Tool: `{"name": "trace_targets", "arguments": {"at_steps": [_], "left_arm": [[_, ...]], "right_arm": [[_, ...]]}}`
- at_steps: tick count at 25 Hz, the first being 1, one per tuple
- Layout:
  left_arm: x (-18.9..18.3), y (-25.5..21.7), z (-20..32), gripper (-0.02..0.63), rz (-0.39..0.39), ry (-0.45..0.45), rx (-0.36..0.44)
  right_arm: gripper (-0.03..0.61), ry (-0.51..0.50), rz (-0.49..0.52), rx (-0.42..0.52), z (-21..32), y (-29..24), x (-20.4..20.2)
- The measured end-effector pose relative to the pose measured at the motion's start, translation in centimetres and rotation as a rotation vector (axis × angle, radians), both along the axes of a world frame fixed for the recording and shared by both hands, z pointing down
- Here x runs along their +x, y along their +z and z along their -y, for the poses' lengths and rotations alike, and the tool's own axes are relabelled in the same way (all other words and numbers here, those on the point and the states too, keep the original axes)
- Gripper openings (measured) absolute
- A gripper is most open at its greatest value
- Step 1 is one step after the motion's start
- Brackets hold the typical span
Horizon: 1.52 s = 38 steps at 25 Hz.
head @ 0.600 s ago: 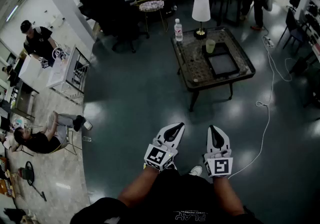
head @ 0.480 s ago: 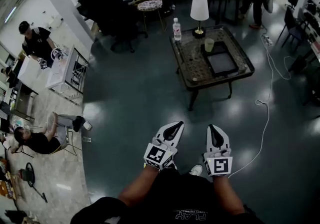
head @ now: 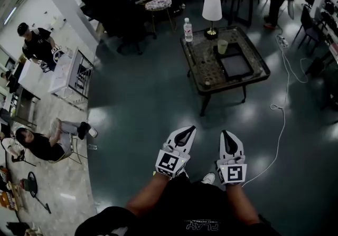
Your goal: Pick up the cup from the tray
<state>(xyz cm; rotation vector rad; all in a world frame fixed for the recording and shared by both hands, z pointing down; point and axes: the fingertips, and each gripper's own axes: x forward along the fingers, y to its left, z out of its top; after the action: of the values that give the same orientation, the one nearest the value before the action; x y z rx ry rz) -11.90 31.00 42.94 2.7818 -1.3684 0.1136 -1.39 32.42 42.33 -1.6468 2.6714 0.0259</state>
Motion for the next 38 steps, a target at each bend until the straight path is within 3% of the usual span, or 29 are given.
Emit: {"name": "trace_targets", "arguments": {"at_steps": [6, 21, 28, 38], "left_arm": [[-0.5, -0.3, 0.8, 0.011, -0.017, 0.021, 0.002], [-4.3, 0.3, 5.2, 0.011, -0.034, 0.101, 0.006], [-6.3, -0.1, 7.2, 0.011, -0.046, 0.134, 0.015], [-4.8, 0.4, 10.3, 0.011, -0.064, 0.14, -0.022]], "right_arm": [[0.011, 0.02, 0.043, 0.039, 0.7, -0.9, -0.1], [0.009, 0.059, 0.022, 0.049, 4.6, -0.7, -5.3], [0.01, 0.082, -0.036, 0.005, 5.5, 0.3, -6.2], [0.01, 0.083, -0.03, -0.007, 9.2, 0.2, -5.1]]}}
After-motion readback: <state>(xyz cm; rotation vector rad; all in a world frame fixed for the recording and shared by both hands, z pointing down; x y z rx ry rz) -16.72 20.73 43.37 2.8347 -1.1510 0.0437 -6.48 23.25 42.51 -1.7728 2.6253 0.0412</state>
